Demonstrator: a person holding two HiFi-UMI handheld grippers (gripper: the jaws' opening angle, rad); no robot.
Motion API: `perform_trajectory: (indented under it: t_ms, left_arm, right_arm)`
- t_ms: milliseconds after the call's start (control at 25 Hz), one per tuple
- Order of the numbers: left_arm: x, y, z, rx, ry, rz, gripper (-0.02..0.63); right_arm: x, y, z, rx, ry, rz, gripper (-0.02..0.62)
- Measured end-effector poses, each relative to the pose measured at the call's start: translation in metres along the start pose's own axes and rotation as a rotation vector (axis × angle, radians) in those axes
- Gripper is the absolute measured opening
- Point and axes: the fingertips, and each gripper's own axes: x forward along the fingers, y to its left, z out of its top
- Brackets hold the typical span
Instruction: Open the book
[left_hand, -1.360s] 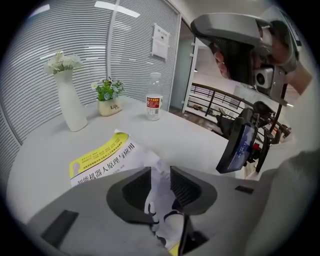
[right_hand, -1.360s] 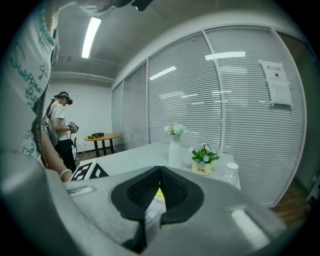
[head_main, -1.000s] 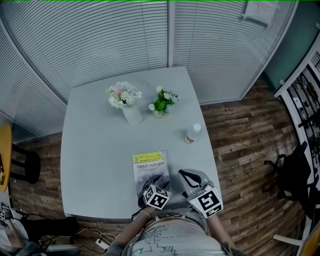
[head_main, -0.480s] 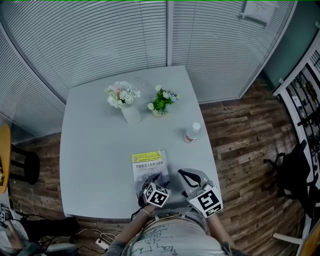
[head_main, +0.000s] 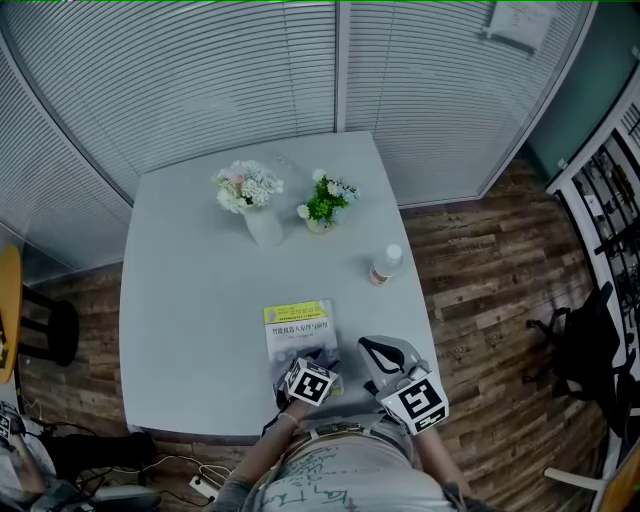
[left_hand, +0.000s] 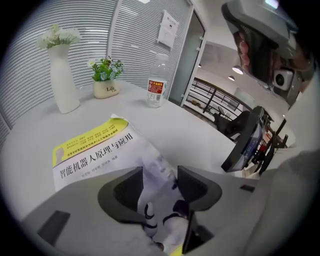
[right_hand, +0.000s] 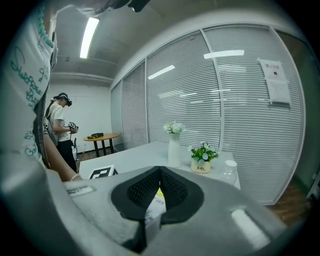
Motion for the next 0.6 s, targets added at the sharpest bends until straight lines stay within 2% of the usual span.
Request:
perform_trajectory:
  t_ms: [80,440,600]
  left_arm:
    - [-0.0013,-0.0013,0.0,-0.034,-0.006,-0.018,0.186]
    - [-0.0071,-0.0062,0.0003,-0.096,-0.013,-0.063,0.124]
    - [-0.0089,-0.0034,0.0,-0.159,-0.029,-0.085,0.091]
  right_arm:
    - [-0.0002,-0.0001,0.0004,-0.002,-0.002,-0.001,0.002]
    - [-0.0005,0.0012,-0.0036,-0.005,-0.004,-0.005,0.002]
    - [0.0001,0.0001,-0.0015,-0.011,-0.008,-0.017,0.002]
